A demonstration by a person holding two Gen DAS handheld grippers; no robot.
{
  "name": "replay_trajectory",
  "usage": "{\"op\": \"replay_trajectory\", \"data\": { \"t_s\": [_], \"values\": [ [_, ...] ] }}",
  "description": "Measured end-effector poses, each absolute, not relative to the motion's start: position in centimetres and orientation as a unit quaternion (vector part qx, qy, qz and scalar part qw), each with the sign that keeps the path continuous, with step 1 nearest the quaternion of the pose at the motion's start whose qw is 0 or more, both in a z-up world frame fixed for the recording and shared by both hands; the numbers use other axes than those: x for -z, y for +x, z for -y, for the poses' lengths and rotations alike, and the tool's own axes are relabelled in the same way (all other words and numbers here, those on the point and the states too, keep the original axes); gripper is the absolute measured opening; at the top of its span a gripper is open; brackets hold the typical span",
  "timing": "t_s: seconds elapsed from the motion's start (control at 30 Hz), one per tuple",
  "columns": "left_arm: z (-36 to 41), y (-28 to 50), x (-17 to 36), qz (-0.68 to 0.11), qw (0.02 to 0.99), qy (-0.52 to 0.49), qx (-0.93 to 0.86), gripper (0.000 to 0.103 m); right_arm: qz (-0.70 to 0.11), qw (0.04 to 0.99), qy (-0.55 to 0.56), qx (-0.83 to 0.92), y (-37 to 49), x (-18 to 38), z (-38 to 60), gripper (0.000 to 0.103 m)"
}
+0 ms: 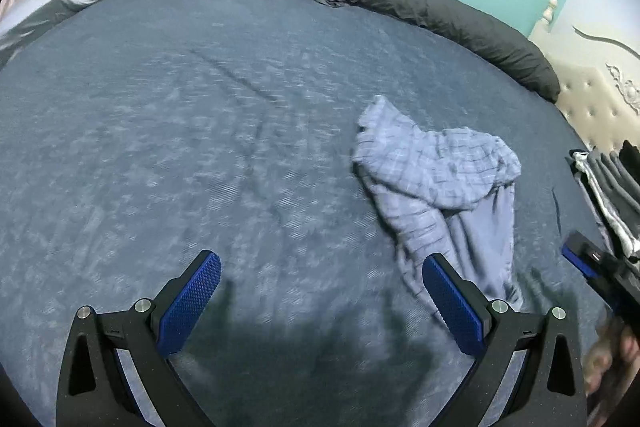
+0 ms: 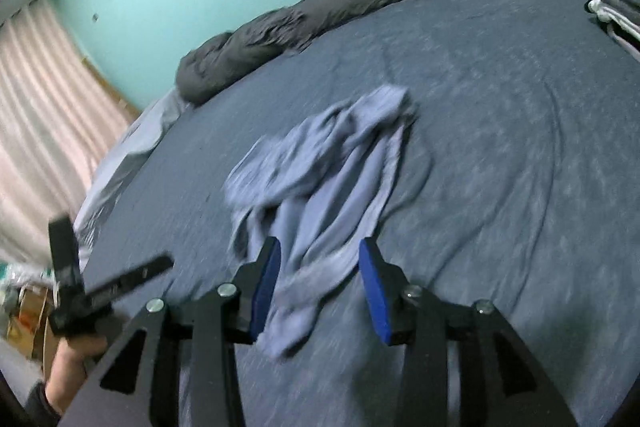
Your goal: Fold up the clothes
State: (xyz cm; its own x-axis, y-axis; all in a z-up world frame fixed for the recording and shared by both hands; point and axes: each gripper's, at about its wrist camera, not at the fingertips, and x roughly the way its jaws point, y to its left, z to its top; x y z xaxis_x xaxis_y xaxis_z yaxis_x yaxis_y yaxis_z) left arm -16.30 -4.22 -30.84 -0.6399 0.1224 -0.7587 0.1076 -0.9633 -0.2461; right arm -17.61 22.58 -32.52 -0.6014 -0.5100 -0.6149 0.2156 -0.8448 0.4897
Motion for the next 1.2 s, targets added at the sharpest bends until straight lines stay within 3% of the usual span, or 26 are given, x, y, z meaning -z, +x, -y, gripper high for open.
{"op": "replay_trajectory", "data": {
  "t_s": [0.67, 0.97, 1.07, 1.2],
  "values": [
    [0.1, -22.3, 33.5, 0.083, 0.050, -0.466, -0.880, 0.101, 0.176, 0.186, 0.476, 0.841, -27.9, 37.3, -23.4, 0.045],
    [0.1, -22.1, 33.3, 0.093, 0.085, -0.473, -0.872, 0.063, 0.175, 0.206, 0.473, 0.838, -28.0, 37.8, -23.4, 0.045],
    [-0.3, -22.0, 33.4, 0.086, 0.093, -0.472, -0.872, 0.055, 0.172, 0.215, 0.472, 0.838, -28.0, 37.9, -23.3, 0.033],
    [-0.5, -21.8, 33.3, 0.085, 0.106, -0.472, -0.871, 0.035, 0.172, 0.216, 0.469, 0.839, -28.0, 38.0, -23.3, 0.013]
  ]
}}
